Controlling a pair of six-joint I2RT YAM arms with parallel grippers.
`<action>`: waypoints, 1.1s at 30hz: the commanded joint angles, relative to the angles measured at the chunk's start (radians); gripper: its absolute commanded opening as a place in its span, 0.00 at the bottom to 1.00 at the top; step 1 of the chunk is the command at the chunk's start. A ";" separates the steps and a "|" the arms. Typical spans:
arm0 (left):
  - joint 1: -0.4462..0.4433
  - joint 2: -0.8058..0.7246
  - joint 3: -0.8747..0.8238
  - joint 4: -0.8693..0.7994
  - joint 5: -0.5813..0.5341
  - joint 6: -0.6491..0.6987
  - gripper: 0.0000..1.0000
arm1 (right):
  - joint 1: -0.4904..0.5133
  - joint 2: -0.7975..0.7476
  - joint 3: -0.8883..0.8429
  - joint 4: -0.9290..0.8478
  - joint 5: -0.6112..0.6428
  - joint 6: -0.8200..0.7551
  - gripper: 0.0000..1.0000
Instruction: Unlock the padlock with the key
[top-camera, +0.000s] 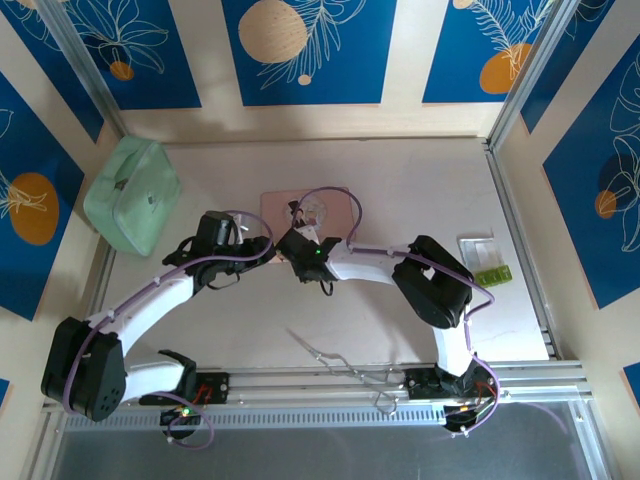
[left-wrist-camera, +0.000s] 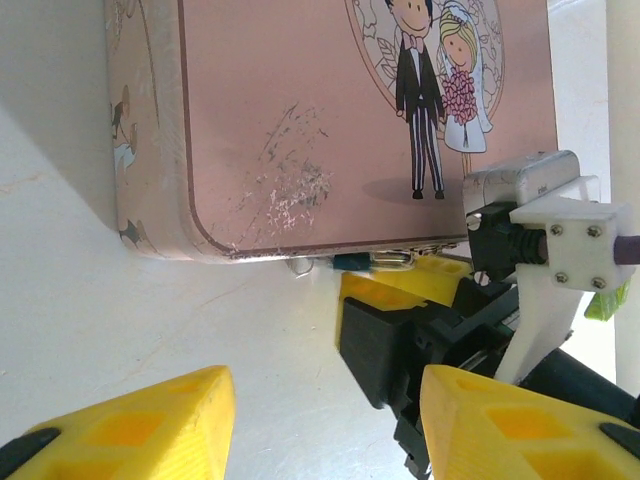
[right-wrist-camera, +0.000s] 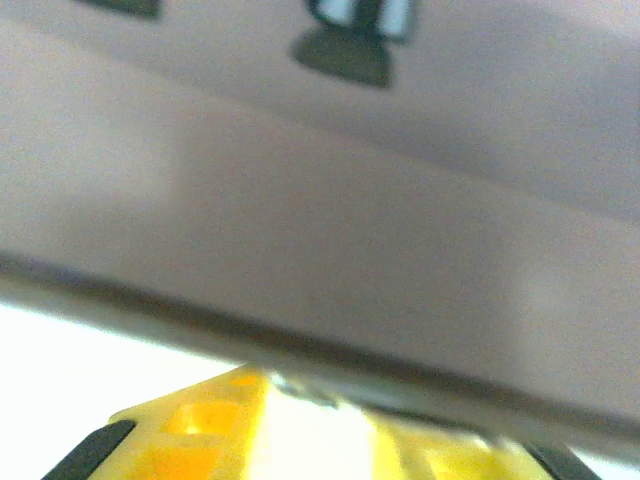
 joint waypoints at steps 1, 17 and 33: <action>-0.006 0.007 -0.002 -0.002 0.002 0.020 0.52 | 0.006 -0.036 0.030 -0.107 -0.040 0.042 0.26; -0.006 0.005 -0.035 0.073 0.037 -0.018 0.53 | -0.063 -0.290 -0.159 0.103 -0.242 0.098 0.43; -0.008 -0.007 -0.028 0.135 0.070 -0.049 0.53 | -0.092 -0.208 -0.244 0.313 -0.290 0.124 0.55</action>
